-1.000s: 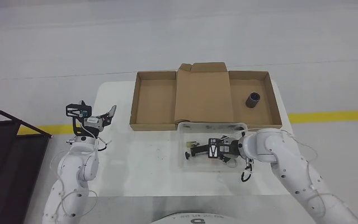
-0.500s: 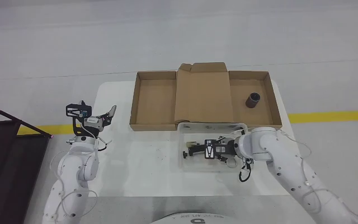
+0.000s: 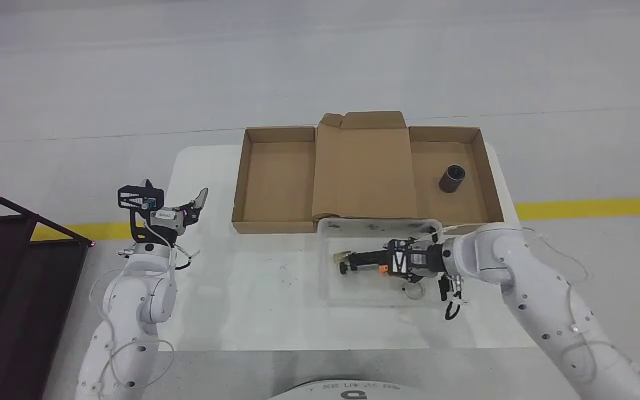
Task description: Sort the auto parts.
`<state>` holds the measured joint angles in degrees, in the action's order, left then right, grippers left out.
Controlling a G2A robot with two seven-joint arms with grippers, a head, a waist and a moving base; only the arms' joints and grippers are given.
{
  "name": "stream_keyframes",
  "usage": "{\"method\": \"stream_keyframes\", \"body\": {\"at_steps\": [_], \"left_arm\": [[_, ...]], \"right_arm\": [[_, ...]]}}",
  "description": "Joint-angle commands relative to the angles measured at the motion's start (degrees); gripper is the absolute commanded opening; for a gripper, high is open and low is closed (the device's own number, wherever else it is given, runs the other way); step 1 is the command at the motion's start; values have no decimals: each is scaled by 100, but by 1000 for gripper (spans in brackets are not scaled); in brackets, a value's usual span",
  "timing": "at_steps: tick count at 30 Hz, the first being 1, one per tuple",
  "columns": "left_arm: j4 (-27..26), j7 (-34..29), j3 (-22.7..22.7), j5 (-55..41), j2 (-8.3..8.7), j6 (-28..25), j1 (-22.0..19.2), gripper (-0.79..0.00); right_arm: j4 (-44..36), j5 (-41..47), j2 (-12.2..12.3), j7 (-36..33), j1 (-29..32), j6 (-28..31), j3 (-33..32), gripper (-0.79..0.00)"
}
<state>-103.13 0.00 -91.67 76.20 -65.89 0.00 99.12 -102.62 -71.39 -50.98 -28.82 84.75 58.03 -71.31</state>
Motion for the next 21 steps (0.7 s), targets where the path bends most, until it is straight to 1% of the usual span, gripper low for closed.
{"method": "stream_keyframes", "body": {"at_steps": [1, 10, 13, 15, 16, 17, 18, 21], "left_arm": [[0, 0, 0, 0, 0, 0, 0, 0], [0, 0, 0, 0, 0, 0, 0, 0], [0, 0, 0, 0, 0, 0, 0, 0], [0, 0, 0, 0, 0, 0, 0, 0], [0, 0, 0, 0, 0, 0, 0, 0], [0, 0, 0, 0, 0, 0, 0, 0], [0, 0, 0, 0, 0, 0, 0, 0], [0, 0, 0, 0, 0, 0, 0, 0]], "right_arm": [[-2, 25, 56, 218, 91, -3, -115, -785], [44, -98, 390, 1286, 424, -3, -409, -785], [177, -189, 453, 1257, 403, -3, -392, -785], [290, -216, 451, 1017, 315, -28, -275, -785], [348, -211, 438, 803, 257, -102, -188, -656], [391, -202, 420, 553, 186, -220, -81, -443], [398, -132, 396, 366, 111, -345, 24, 0], [412, 130, 348, 34, -85, -438, 249, 0]]}}
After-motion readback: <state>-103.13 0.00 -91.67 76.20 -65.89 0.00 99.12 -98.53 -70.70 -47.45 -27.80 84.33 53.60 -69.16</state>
